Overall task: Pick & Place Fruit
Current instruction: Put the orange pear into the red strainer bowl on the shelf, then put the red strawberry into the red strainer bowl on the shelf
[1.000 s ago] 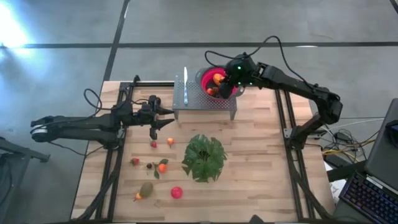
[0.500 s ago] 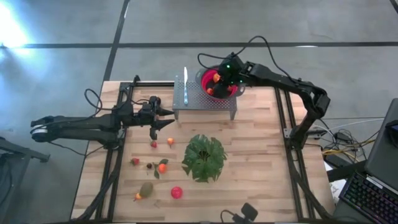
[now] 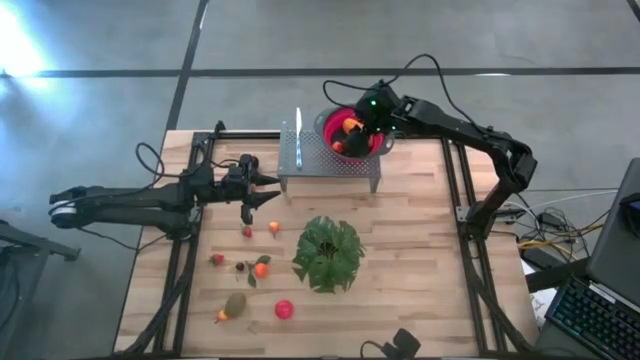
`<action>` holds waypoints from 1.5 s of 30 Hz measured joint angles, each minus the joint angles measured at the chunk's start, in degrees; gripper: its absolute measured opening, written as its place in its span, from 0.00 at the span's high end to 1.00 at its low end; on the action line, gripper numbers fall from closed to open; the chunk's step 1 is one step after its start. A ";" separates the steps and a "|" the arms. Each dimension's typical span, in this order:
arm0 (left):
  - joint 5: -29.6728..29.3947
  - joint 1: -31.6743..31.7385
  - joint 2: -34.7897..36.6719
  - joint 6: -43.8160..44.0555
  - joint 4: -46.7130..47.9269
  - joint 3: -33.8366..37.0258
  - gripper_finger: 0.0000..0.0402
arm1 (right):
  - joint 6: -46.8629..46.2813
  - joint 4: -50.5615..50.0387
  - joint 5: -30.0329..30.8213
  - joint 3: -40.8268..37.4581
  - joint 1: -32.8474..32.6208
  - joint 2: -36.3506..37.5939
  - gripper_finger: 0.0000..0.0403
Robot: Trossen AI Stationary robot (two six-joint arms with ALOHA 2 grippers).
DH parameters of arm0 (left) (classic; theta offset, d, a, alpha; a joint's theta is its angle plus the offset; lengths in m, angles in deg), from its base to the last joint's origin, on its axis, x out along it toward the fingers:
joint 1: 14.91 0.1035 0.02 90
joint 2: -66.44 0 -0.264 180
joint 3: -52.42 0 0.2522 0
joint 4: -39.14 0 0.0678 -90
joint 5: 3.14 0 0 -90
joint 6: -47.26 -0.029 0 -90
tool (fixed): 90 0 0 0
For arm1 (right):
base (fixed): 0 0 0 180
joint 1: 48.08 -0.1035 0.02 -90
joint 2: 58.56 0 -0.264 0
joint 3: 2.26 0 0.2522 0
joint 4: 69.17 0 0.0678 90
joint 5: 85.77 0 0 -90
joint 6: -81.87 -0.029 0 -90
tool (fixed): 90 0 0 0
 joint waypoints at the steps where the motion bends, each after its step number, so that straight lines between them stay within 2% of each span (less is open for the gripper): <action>1: -0.01 0.00 0.00 0.00 0.00 0.00 0.58 | 0.07 0.01 -0.06 0.00 -0.08 0.25 0.44; 8: 0.00 0.00 0.00 0.00 0.00 0.00 0.58 | 1.00 -1.11 -0.13 0.00 -0.23 2.01 0.36; 13: 0.00 0.00 0.00 0.02 0.00 0.02 0.58 | 2.26 -5.67 -0.07 1.20 -1.71 5.45 0.35; 29: 0.51 0.00 0.21 2.56 0.81 -1.89 0.58 | 3.70 -13.33 0.42 1.27 -14.20 15.82 0.60; 33: 0.63 0.00 0.33 3.13 7.42 -4.97 0.58 | 3.03 -18.60 0.47 1.16 -17.41 17.03 0.67; 38: 0.42 0.00 0.33 3.12 20.85 -10.63 0.58 | 2.16 -25.04 0.55 -0.60 -22.00 18.48 0.75; 45: 0.06 -1.34 0.33 3.24 39.05 -18.83 0.58 | -1.29 -26.07 0.55 -7.83 -28.53 24.26 0.84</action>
